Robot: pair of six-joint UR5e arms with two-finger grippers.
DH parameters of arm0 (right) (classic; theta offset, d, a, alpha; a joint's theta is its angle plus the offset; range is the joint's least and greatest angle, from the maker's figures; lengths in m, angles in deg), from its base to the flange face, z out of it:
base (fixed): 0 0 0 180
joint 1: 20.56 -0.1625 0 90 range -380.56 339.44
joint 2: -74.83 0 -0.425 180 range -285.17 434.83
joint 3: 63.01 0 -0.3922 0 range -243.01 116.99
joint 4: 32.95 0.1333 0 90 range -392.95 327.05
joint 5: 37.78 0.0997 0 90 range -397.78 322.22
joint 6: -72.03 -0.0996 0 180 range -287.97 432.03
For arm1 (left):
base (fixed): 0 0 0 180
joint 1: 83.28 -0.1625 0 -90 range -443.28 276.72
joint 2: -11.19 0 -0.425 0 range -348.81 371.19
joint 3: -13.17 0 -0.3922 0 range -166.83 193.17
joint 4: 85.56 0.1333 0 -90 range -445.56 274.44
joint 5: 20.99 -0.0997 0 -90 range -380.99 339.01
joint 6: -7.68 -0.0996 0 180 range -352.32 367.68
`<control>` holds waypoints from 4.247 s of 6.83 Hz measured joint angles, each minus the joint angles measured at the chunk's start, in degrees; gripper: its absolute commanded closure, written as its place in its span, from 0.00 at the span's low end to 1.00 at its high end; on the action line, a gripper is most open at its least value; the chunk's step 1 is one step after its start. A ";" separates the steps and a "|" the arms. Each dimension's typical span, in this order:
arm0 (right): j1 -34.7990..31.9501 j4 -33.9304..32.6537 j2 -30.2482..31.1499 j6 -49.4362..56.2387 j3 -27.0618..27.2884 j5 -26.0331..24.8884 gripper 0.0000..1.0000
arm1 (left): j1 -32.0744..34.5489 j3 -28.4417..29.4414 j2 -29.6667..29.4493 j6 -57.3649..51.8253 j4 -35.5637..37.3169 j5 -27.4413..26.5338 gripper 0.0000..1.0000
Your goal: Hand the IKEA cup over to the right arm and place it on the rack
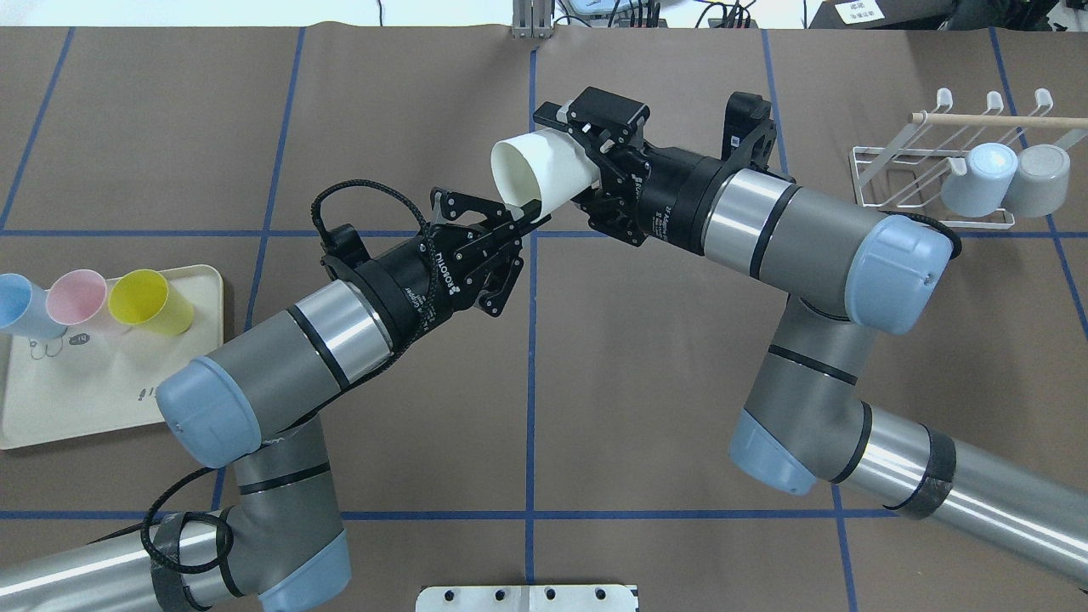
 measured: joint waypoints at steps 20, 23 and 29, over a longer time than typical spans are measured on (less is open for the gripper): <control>-13.10 -39.15 22.40 59.60 2.74 -30.29 1.00 | 10.25 -27.72 8.99 -49.29 62.08 19.26 0.00; -13.04 -39.17 24.86 60.52 4.44 -30.34 1.00 | 10.18 -27.55 9.28 -49.21 62.04 19.64 0.00; -12.42 -39.22 24.86 60.60 1.68 -30.15 1.00 | 10.17 -27.26 9.44 -48.97 61.84 19.68 0.00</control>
